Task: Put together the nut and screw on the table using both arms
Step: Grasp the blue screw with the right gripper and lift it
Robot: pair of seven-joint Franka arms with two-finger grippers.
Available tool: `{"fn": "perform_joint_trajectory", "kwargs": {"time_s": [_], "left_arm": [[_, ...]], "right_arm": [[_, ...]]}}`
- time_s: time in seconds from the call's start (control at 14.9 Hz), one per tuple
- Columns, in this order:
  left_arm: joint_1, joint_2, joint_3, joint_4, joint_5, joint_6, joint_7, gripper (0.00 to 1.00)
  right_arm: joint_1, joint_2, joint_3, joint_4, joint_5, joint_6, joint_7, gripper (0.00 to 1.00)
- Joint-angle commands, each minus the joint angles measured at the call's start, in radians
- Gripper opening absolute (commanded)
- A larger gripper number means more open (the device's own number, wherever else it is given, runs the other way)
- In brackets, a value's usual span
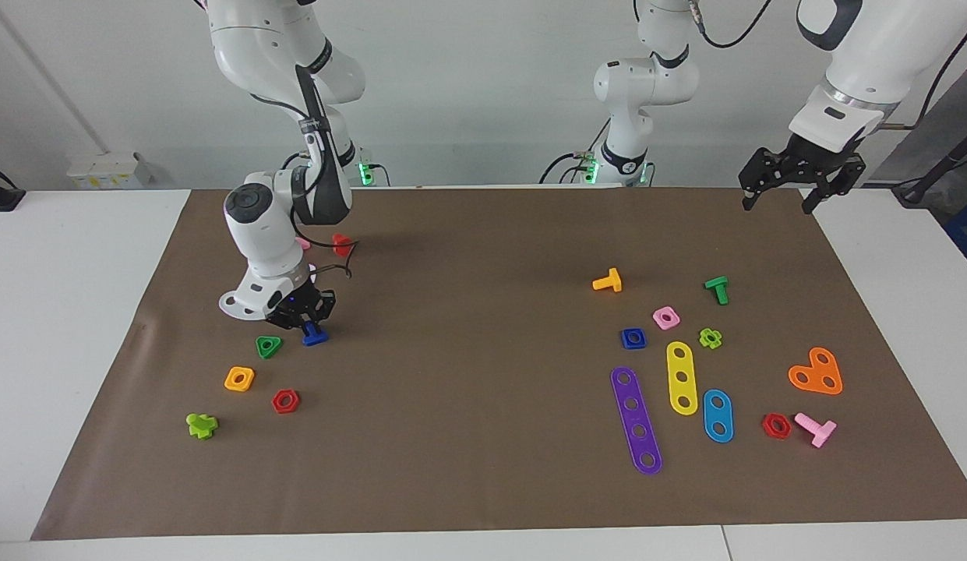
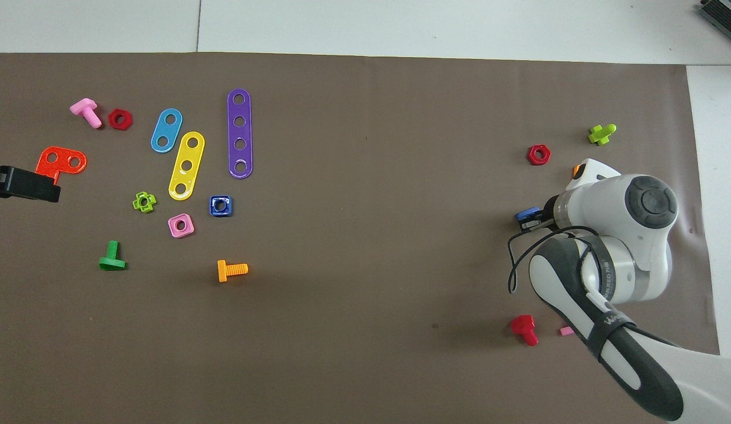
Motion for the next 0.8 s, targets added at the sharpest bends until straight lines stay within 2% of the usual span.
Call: {"fn": "perform_joint_trajectory", "kwargs": {"time_s": [0.0, 0.13, 0.33, 0.6, 0.74], "left_arm": [[0.013, -0.028, -0.008, -0.027, -0.013, -0.008, 0.004, 1.0], [0.013, -0.028, -0.008, -0.027, -0.013, -0.008, 0.004, 1.0], [0.013, -0.028, -0.008, -0.027, -0.013, -0.007, 0.004, 1.0], [0.013, -0.028, -0.008, -0.027, -0.013, -0.008, 0.004, 1.0], [0.013, -0.028, -0.008, -0.027, -0.013, -0.008, 0.004, 1.0]], "right_arm": [[-0.01, -0.002, 0.005, -0.011, 0.008, 0.021, -0.007, 0.0], [-0.01, -0.012, 0.005, 0.004, 0.008, -0.004, -0.005, 0.0], [-0.01, -0.053, 0.002, 0.091, 0.008, -0.171, 0.036, 0.0], [0.046, -0.042, 0.008, 0.312, 0.007, -0.402, 0.197, 0.0], [0.118, -0.016, 0.008, 0.377, 0.007, -0.433, 0.307, 0.0]]}}
